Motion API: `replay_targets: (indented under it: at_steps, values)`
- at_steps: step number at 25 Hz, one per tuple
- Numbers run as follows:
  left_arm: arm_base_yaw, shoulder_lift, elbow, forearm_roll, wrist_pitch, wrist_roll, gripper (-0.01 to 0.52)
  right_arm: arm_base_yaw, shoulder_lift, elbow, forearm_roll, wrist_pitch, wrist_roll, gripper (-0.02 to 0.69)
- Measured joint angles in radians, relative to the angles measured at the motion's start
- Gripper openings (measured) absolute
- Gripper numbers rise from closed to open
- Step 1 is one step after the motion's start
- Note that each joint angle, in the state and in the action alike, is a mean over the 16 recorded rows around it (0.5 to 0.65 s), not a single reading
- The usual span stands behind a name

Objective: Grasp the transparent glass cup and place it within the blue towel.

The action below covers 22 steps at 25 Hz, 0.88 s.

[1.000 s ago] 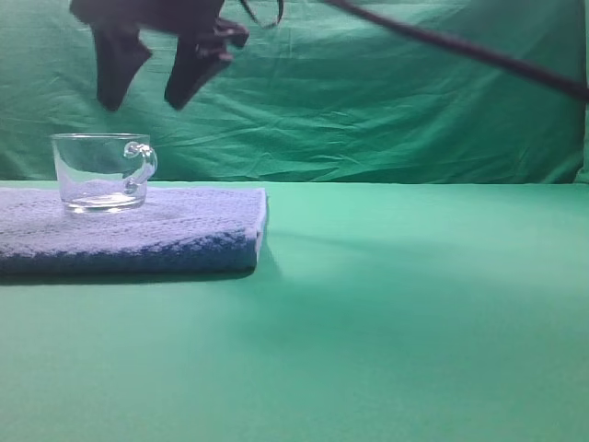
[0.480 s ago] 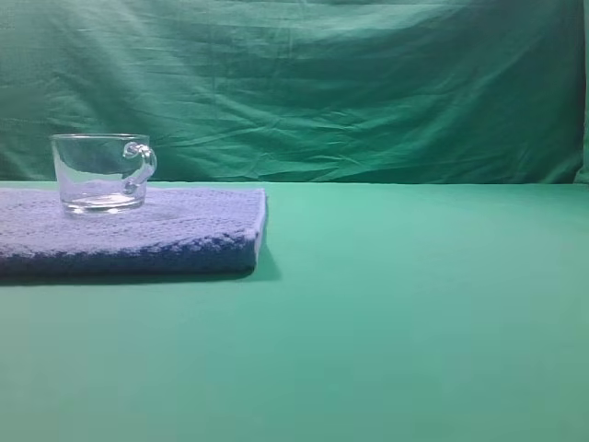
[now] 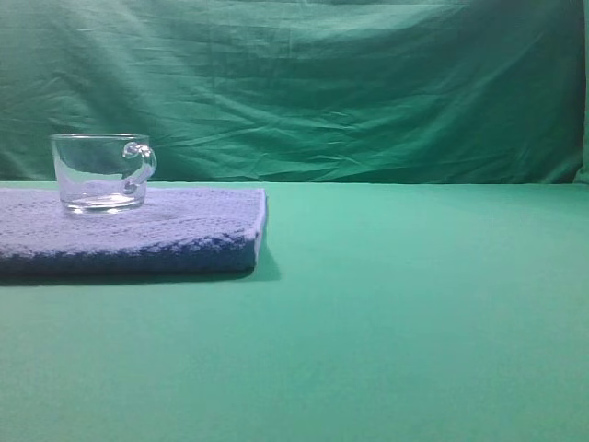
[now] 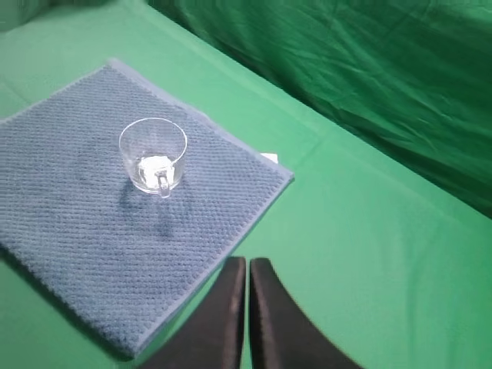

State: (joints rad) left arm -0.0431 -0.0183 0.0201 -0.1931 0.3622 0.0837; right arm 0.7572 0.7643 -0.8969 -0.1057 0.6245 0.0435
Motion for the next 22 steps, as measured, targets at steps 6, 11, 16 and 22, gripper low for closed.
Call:
replay_targets:
  at_steps: [6, 11, 16, 22]
  values:
    - [0.000, 0.000, 0.000, 0.000, 0.000, 0.000, 0.000, 0.000, -0.232, 0.188, 0.056, -0.018, 0.002, 0.000]
    - [0.000, 0.000, 0.000, 0.000, 0.000, 0.000, 0.000, 0.000, -0.350, 0.270, 0.065, 0.018, 0.002, 0.000]
    - [0.000, 0.000, 0.000, 0.000, 0.000, 0.000, 0.000, -0.005, -0.401, 0.323, 0.040, 0.033, 0.003, 0.000]
    - [0.000, 0.000, 0.000, 0.000, 0.000, 0.000, 0.000, -0.073, -0.420, 0.397, -0.009, -0.031, 0.003, 0.000]
